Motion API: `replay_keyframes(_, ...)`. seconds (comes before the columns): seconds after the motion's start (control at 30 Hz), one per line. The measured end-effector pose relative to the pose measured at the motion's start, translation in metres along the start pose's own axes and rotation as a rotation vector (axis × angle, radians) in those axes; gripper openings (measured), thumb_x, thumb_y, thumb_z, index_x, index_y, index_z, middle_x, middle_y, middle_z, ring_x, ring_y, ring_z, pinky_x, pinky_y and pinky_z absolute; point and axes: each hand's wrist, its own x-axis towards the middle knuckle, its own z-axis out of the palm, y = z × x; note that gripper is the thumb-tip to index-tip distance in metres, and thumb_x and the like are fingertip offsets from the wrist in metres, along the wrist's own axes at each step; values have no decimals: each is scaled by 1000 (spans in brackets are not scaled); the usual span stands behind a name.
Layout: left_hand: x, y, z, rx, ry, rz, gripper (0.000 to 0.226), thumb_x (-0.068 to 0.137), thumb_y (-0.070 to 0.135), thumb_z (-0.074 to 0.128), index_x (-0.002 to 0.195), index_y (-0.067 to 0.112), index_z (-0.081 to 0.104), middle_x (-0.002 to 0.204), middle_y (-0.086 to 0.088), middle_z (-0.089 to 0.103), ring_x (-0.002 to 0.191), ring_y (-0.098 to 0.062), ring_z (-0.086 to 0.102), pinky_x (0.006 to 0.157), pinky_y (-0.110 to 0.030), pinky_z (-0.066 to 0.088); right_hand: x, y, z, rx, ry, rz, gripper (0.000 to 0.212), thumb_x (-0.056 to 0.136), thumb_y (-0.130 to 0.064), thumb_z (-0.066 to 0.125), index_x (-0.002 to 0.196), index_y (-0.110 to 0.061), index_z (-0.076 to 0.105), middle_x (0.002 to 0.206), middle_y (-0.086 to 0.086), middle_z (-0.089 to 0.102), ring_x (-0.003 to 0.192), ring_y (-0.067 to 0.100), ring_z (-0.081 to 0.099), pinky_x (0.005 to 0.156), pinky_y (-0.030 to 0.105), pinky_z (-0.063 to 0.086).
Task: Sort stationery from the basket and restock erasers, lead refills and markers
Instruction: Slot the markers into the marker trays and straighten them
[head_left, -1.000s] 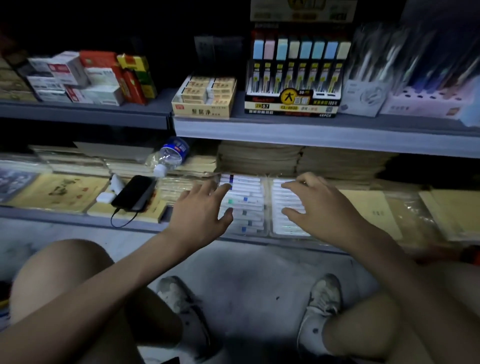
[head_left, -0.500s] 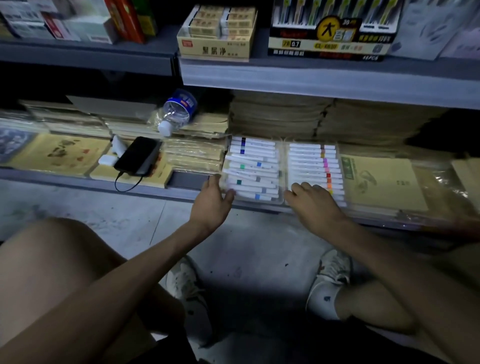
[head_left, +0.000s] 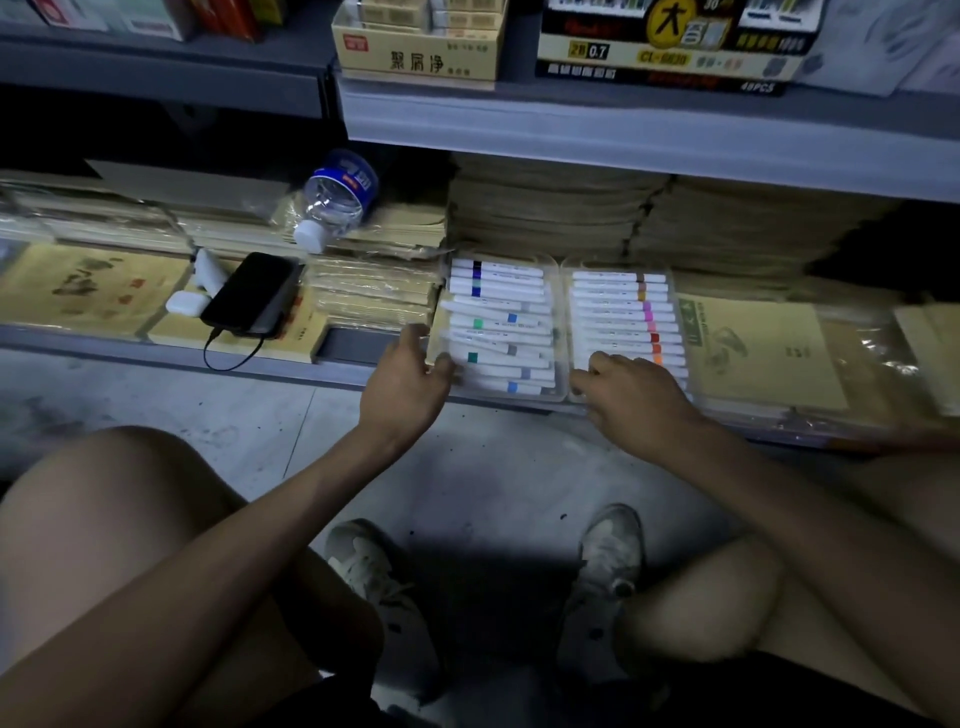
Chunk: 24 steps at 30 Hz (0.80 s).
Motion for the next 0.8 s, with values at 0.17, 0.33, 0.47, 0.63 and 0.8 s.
replay_keyframes(0.17, 28, 5, -10, 306, 31, 297, 54, 102, 43, 46, 151, 26, 34, 134, -13, 55, 113, -34, 60, 79, -43, 54, 15, -2, -28, 146, 25, 63, 30, 96, -33, 58, 121, -18, 65, 114, 5, 59, 106, 25, 58, 75, 35, 51)
replay_keyframes(0.33, 58, 9, -3, 386, -151, 178, 55, 104, 50, 36, 154, 26, 30, 131, -18, 59, 113, -40, 61, 87, -47, 53, 61, -11, -55, 240, 65, 39, 44, 101, -42, 54, 136, -17, 60, 129, 9, 58, 117, 29, 55, 88, 39, 51)
replay_keyframes(0.47, 87, 4, 12, -171, -38, -184, 38, 98, 39, 53, 121, 11, 63, 100, -12, 75, 92, -31, 71, 84, -42, 58, 88, -10, -39, 231, 32, 20, 41, 102, -31, 50, 140, -16, 57, 132, 9, 54, 121, 30, 51, 92, 44, 51)
replay_keyframes(0.63, 109, 15, 21, -384, 40, -336, 35, 88, 34, 71, 81, 0, 76, 71, -10, 73, 61, -24, 67, 62, -34, 57, 107, -3, -19, 288, 28, 92, 49, 100, -20, 50, 149, -19, 49, 142, 14, 47, 127, 34, 46, 94, 43, 49)
replay_keyframes(0.8, 117, 19, 27, -577, 65, -519, 27, 73, 30, 88, 70, 10, 70, 66, -9, 66, 57, -21, 60, 54, -34, 51, 116, -8, -8, 294, 74, 94, 54, 93, -7, 56, 146, -16, 51, 134, 14, 48, 120, 35, 48, 90, 43, 49)
